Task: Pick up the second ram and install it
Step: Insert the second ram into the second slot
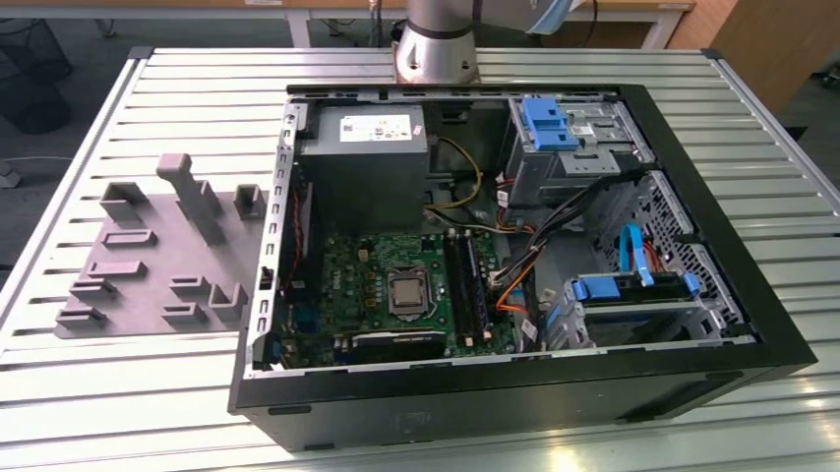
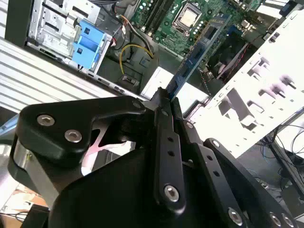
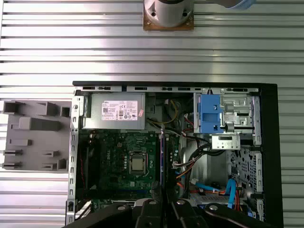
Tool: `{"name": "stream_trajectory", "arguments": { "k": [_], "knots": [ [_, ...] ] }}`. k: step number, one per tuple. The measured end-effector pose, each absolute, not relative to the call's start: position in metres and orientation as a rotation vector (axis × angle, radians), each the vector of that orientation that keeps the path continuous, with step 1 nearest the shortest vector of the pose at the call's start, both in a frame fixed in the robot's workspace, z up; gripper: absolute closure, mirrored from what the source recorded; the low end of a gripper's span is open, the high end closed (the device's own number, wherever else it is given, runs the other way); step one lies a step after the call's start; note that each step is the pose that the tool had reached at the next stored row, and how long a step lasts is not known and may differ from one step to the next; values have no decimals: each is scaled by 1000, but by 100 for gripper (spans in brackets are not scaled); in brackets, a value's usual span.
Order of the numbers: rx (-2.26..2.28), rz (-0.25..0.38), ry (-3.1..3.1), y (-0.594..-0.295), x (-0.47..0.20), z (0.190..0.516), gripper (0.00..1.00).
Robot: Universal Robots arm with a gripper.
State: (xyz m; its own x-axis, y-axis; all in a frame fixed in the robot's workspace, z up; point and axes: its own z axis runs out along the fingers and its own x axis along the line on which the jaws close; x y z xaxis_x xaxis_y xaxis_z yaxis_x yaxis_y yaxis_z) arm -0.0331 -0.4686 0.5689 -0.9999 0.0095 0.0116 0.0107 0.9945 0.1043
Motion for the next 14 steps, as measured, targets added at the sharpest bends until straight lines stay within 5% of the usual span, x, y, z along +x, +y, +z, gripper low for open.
{"name": "stream_trajectory", "arguments": {
  "k": [14],
  "knots": [
    [-16,-164,-3127,-469,-33,560,86]
  ]
}}
